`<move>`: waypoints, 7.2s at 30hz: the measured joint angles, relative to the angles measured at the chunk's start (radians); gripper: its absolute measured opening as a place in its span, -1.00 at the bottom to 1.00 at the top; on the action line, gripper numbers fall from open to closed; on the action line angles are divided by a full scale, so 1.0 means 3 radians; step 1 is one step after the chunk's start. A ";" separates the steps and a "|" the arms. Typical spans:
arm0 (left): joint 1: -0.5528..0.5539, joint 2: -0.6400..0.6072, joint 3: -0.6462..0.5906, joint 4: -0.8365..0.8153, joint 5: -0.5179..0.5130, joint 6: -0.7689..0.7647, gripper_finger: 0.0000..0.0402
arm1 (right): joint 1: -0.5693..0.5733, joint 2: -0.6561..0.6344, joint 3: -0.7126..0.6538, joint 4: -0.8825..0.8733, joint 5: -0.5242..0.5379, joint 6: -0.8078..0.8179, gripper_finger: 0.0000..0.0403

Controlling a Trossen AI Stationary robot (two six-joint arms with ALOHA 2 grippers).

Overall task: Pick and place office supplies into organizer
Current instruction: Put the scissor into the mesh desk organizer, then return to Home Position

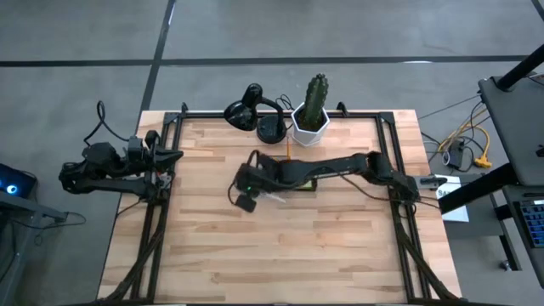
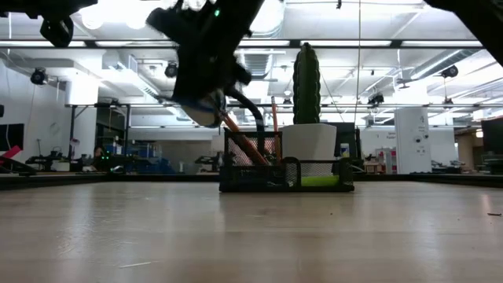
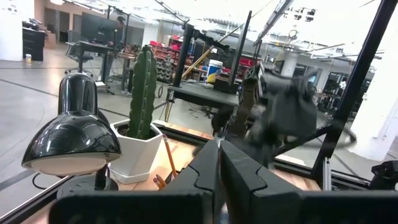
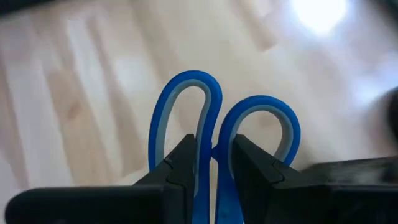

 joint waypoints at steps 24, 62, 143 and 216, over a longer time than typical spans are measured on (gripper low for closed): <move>0.0001 -0.0014 0.0000 0.0001 0.0001 -0.0005 -1.00 | -0.0246 -0.0527 -0.0152 0.0351 0.1789 -0.0091 -0.67; 0.0001 -0.0014 0.0000 0.0008 0.0001 -0.0019 -1.00 | -0.0063 -0.0519 -0.1306 0.1064 0.4059 0.1736 -0.67; 0.0000 -0.0013 0.0022 0.0033 -0.0001 -0.0093 -1.00 | 0.0254 -0.0349 -0.1359 0.1594 0.3980 0.0866 -0.21; 0.0000 0.0674 -0.0034 0.0844 -0.0292 0.0428 -1.00 | -0.0403 -0.7488 -0.6814 0.2724 -0.1055 -0.0761 -0.96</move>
